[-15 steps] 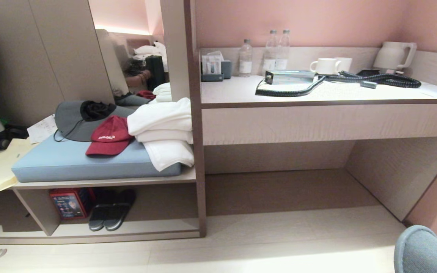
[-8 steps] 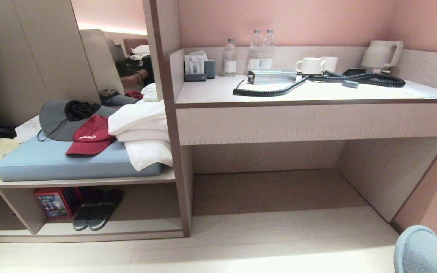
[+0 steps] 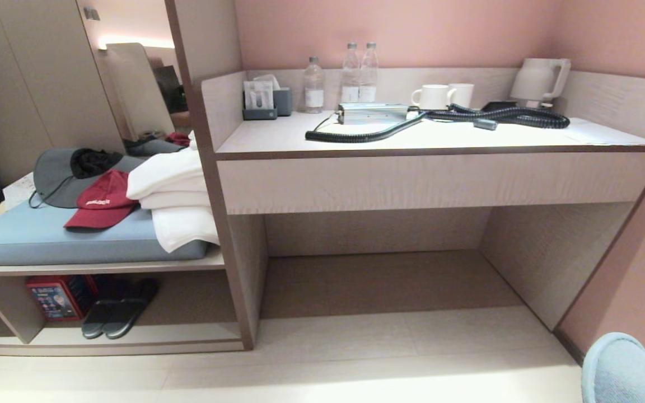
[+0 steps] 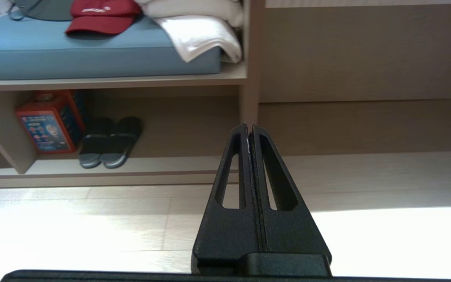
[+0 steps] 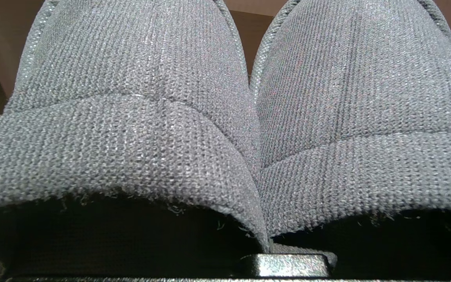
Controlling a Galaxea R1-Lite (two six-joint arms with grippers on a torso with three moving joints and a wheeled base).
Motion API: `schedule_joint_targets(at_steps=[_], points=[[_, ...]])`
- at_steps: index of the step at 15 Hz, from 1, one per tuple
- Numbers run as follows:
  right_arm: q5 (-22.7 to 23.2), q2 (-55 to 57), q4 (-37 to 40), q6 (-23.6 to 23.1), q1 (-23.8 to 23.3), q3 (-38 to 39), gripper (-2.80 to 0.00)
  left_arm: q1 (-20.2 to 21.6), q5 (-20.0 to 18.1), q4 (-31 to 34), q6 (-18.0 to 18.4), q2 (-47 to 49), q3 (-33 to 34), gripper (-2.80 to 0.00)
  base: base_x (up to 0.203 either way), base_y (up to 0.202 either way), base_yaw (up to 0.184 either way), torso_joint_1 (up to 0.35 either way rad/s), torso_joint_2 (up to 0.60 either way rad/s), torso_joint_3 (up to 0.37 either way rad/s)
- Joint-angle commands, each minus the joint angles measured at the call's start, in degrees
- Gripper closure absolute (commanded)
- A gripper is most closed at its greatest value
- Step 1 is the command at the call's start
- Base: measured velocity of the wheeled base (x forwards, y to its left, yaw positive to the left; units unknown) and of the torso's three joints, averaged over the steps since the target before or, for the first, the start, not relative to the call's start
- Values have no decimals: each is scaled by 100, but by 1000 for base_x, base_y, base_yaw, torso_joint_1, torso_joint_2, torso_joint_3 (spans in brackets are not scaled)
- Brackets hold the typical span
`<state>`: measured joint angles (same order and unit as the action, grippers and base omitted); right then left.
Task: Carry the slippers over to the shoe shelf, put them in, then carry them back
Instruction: Place the slippers on the floor
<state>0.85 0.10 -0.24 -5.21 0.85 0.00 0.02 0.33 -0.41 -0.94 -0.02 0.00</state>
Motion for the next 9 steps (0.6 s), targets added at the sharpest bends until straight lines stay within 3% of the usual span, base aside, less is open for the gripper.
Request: schedule_joint_targets(at_steps=[1, 5, 9], points=[[10, 8, -2, -7, 3, 0, 0, 5, 2, -3, 6, 2, 0, 0, 0, -194, 0, 6, 11, 6], [3, 8, -2, -7, 3, 0, 0, -2, 2, -12, 33, -6, 0, 0, 0, -153, 3, 3, 4, 3], [3, 8, -2, -16, 3, 0, 0, 6, 2, -4, 41, 3, 0, 0, 0, 0, 0, 0, 0, 0]])
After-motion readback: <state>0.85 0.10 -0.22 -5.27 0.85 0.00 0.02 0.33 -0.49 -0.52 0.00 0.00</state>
